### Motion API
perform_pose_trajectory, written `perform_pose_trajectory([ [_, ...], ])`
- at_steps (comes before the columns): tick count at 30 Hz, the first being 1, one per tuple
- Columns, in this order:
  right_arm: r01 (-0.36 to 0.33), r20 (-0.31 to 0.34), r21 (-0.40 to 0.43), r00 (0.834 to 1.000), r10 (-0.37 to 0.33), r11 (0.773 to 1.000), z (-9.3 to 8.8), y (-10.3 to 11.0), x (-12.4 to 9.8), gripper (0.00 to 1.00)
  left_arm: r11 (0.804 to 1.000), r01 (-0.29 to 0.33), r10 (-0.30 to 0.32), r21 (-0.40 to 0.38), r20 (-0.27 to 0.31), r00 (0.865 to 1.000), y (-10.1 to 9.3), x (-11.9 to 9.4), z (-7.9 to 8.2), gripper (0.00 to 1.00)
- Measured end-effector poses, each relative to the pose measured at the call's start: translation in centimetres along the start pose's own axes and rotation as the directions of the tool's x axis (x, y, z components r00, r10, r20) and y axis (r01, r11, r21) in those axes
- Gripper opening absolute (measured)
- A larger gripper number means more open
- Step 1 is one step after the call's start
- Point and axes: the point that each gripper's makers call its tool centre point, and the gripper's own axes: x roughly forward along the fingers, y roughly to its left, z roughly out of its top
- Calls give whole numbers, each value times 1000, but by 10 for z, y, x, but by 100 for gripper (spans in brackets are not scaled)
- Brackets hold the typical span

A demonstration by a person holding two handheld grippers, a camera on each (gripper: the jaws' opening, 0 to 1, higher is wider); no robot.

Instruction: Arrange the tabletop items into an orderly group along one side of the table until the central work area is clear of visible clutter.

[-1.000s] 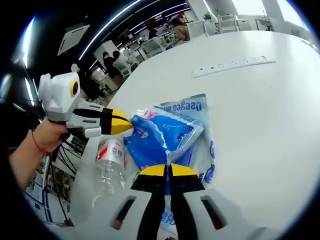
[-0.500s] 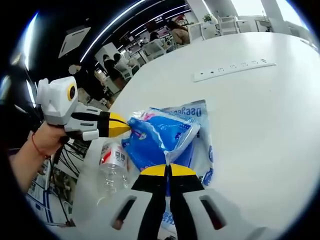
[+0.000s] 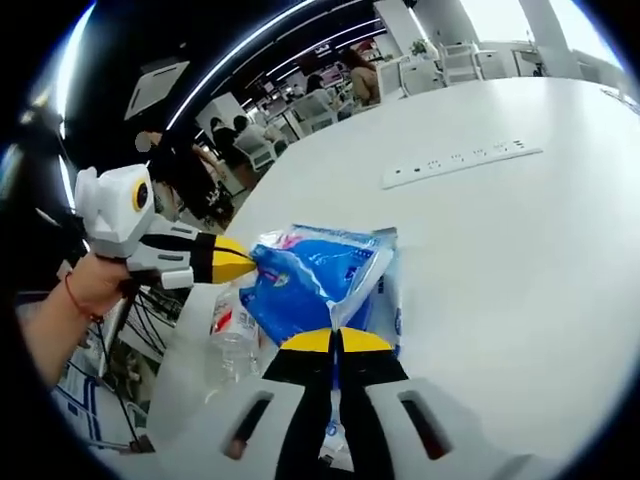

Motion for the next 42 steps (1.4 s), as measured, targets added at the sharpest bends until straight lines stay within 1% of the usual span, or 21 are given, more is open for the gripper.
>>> perform_pose_trajectory([
  [7, 6, 24, -3, 1000, -6, 1000, 8, -12, -20, 0, 1000, 4, -4, 3, 14, 1000, -18, -2, 17, 0],
  [8, 9, 32, -1, 999, -8, 1000, 10, -16, -26, 0, 1000, 6, -6, 4, 17, 1000, -21, -2, 21, 0],
  [16, 18, 59, -7, 998, -17, 1000, 20, -35, -53, 0, 1000, 15, -15, -5, 35, 999, -50, -2, 44, 0],
  [24, 39, 85, -14, 996, -38, 999, 31, -62, -88, 0, 1000, 28, -27, -9, 63, 998, -83, 2, 75, 0],
  [30, 52, 101, -31, 994, -49, 998, 41, -82, -115, 0, 999, 38, -35, -29, 93, 995, -107, 6, 98, 0],
  [33, 55, 109, -37, 993, -51, 998, 47, -91, -127, 0, 999, 39, -36, -28, 96, 995, -117, 8, 106, 0],
  [37, 62, 115, -45, 992, -57, 997, 53, -102, -138, 0, 998, 48, -43, -45, 109, 993, -131, 12, 118, 0],
  [42, 80, 121, -60, 990, -72, 995, 60, -125, -154, 0, 996, 58, -47, -75, 131, 990, -149, 22, 138, 0],
])
